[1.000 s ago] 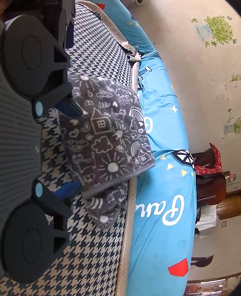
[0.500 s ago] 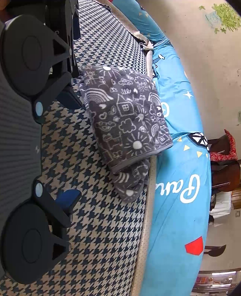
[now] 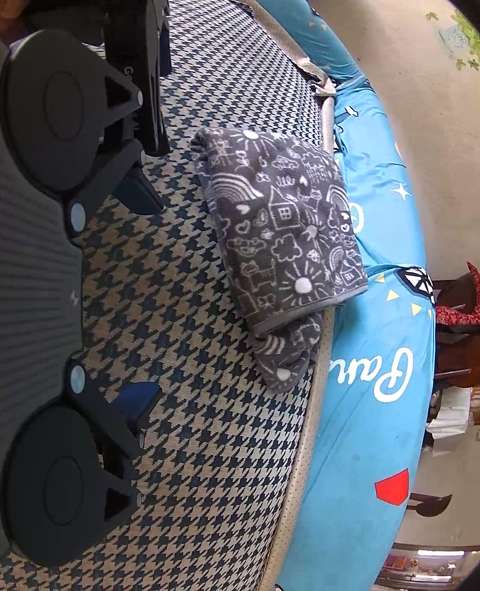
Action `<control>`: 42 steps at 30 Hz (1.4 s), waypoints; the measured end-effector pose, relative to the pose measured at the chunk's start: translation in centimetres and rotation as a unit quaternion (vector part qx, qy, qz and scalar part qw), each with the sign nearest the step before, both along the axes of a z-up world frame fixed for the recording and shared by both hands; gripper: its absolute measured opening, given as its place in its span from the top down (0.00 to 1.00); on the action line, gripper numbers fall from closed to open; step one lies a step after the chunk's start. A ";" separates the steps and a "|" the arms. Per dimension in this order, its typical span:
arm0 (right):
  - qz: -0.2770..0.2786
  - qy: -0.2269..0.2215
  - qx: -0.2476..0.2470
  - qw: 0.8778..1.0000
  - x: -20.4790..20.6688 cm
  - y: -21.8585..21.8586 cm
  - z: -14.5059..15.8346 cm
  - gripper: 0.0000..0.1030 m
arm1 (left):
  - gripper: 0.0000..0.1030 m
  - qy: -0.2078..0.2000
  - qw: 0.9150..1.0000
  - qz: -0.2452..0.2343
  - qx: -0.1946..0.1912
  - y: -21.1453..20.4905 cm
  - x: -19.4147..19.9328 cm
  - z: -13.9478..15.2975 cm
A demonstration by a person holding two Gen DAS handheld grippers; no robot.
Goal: Fold clothes
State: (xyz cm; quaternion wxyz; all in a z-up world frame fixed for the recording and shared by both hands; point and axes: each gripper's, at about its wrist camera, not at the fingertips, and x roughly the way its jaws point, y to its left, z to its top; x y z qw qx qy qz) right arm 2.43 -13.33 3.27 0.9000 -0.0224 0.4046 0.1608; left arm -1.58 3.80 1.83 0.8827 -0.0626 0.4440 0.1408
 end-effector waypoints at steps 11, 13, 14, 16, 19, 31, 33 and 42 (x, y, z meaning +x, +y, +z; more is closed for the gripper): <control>0.012 0.020 -0.011 1.000 0.2 -0.5 -0.2 0.03 | 0.00 0.003 1.000 0.011 -0.006 -0.6 -1.1 0.2; 0.014 0.016 -0.022 1.000 0.3 -0.6 -0.4 0.03 | 0.00 0.003 1.000 0.012 -0.009 -0.8 -1.1 0.3; 0.015 0.016 -0.028 0.999 0.5 -0.6 -0.4 0.03 | 0.00 0.004 1.000 0.012 -0.008 -0.9 -1.0 0.3; 0.017 0.017 -0.035 0.999 0.8 -0.8 -0.6 0.03 | 0.00 0.004 1.000 0.011 -0.005 -1.3 -0.9 0.3; 0.012 0.022 -0.034 0.999 1.3 -1.3 -0.7 0.03 | 0.00 0.006 1.000 0.009 -0.005 -1.7 -0.6 0.2; -0.008 0.025 -0.046 0.999 2.1 -2.5 -0.8 0.03 | 0.00 0.022 1.000 0.008 -0.006 -3.2 -0.4 -0.8; -0.009 0.026 -0.047 0.999 2.1 -2.5 -0.8 0.03 | 0.00 0.026 1.000 0.008 -0.010 -3.2 -0.4 -1.0; -0.006 0.028 -0.051 0.998 2.1 -2.2 -1.2 0.03 | 0.00 0.026 1.000 0.014 -0.006 -3.3 -0.5 -1.0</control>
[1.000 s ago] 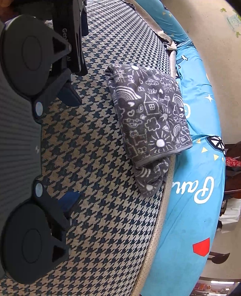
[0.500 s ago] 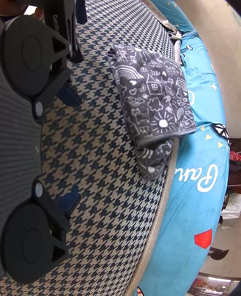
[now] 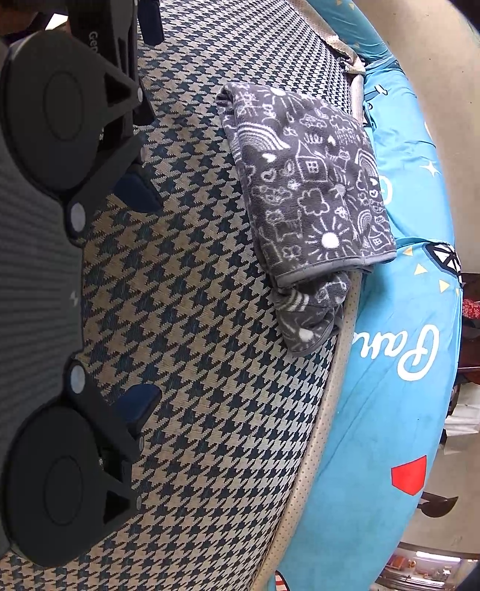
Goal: Fold clothes
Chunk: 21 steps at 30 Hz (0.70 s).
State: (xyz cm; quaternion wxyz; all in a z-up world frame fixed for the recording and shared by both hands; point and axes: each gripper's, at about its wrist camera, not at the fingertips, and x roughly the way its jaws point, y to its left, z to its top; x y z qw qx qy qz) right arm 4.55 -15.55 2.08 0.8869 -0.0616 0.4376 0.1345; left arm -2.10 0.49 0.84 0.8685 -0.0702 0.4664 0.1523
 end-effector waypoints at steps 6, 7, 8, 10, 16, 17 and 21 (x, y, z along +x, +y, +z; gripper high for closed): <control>0.000 -0.002 -0.001 1.000 0.0 0.0 0.0 0.03 | 0.00 0.000 1.000 0.002 0.001 0.0 -0.1 0.0; 0.001 -0.002 -0.001 1.000 0.0 0.0 0.1 0.03 | 0.00 0.000 1.000 0.003 0.001 0.0 -0.1 0.0; 0.001 -0.002 -0.001 1.000 0.0 0.0 0.1 0.03 | 0.00 -0.001 1.000 0.003 0.002 0.0 -0.1 0.1; 0.001 -0.001 -0.001 1.000 0.0 0.0 0.0 0.03 | 0.00 -0.001 1.000 0.004 0.002 0.0 -0.1 0.1; 0.003 0.001 -0.002 1.000 0.0 0.2 -0.1 0.03 | 0.00 -0.001 1.000 0.006 0.004 0.0 -0.1 0.1; 0.003 0.001 -0.002 1.000 0.0 0.2 -0.1 0.03 | 0.00 0.000 1.000 0.007 0.004 0.0 -0.1 0.1; 0.004 0.002 -0.002 1.000 -0.1 0.2 -0.1 0.03 | 0.00 0.001 1.000 0.007 0.004 0.1 0.0 0.1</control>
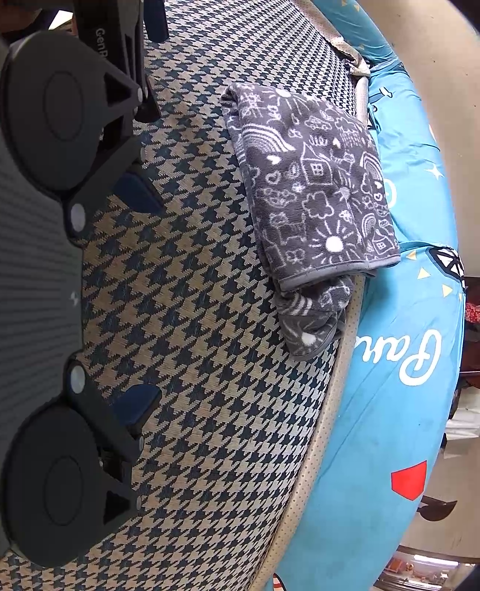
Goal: Fold clothes
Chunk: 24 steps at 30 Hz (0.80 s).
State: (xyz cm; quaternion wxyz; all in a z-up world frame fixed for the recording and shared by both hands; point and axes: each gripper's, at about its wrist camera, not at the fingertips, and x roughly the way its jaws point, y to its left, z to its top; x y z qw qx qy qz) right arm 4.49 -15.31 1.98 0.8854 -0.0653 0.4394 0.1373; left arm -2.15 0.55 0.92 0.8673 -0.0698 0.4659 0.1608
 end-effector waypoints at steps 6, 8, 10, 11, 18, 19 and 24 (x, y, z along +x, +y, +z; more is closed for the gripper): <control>0.000 0.001 0.000 1.000 0.0 0.1 0.0 0.03 | 0.00 0.001 1.000 0.001 0.001 0.0 0.0 0.0; 0.000 0.001 0.000 1.000 0.0 0.1 -0.1 0.03 | 0.00 0.002 1.000 0.001 0.000 0.0 0.0 0.0; 0.001 0.001 0.000 1.000 -0.1 0.1 -0.1 0.03 | 0.00 0.003 1.000 0.001 0.000 0.0 0.0 -0.1; 0.001 0.002 0.000 1.000 -0.1 0.2 -0.1 0.03 | 0.00 0.003 1.000 0.001 0.000 0.0 0.0 -0.1; 0.003 0.004 -0.002 1.000 -0.1 0.3 -0.2 0.03 | 0.00 0.012 1.000 0.003 -0.005 0.1 0.1 -0.4; 0.003 0.004 -0.002 1.000 -0.1 0.3 -0.3 0.03 | 0.00 0.013 1.000 0.003 -0.005 0.1 0.1 -0.5; 0.004 0.005 -0.003 1.000 -0.1 0.4 -0.3 0.03 | 0.00 0.020 1.000 0.002 -0.006 0.0 0.0 -0.8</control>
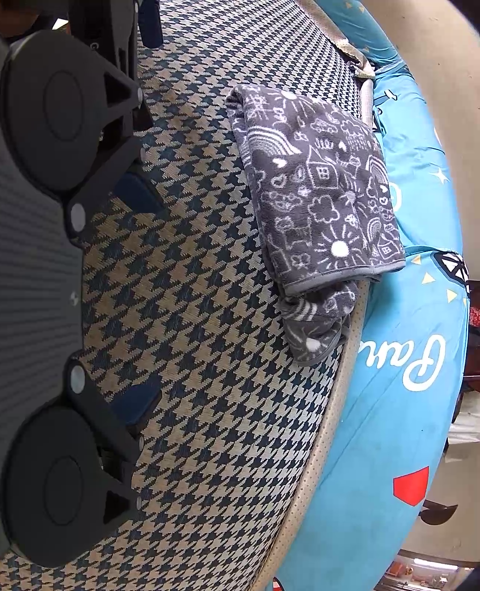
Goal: Fold clothes
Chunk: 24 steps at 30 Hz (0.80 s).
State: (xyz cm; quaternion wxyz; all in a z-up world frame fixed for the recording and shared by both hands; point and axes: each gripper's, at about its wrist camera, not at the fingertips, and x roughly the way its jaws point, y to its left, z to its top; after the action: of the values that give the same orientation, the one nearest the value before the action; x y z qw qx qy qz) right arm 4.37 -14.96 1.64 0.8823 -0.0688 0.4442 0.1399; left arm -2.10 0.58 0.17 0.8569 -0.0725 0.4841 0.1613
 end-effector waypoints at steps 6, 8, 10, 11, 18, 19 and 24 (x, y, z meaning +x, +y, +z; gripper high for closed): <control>-0.001 0.002 0.001 1.000 0.1 0.0 -0.1 0.03 | 0.00 0.003 1.000 0.002 -0.001 0.2 0.0 0.0; -0.002 0.003 0.001 1.000 0.1 -0.1 -0.1 0.03 | 0.00 0.004 1.000 0.003 -0.001 0.3 0.1 -0.1; -0.003 0.004 0.000 1.000 0.2 -0.1 -0.1 0.03 | 0.00 0.006 1.000 0.003 -0.001 0.3 0.2 -0.2; -0.004 0.004 0.000 1.000 0.2 -0.1 -0.1 0.03 | 0.00 0.007 1.000 0.004 0.000 0.3 0.2 -0.3; -0.012 0.006 0.006 1.000 0.4 -0.4 0.0 0.03 | 0.00 0.008 1.000 0.003 0.003 0.2 0.1 -0.4; -0.013 0.007 0.007 1.000 0.4 -0.5 0.0 0.03 | 0.00 0.008 1.000 0.003 0.003 0.2 0.1 -0.4; -0.015 0.012 0.013 1.000 0.5 -0.5 -0.1 0.03 | 0.00 0.011 1.000 0.001 0.005 0.1 0.1 -0.5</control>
State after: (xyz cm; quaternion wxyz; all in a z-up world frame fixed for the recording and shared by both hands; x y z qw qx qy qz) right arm 4.86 -15.47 1.56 0.8798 -0.0492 0.4536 0.1333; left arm -1.97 0.65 -0.32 0.8519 -0.0670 0.4924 0.1654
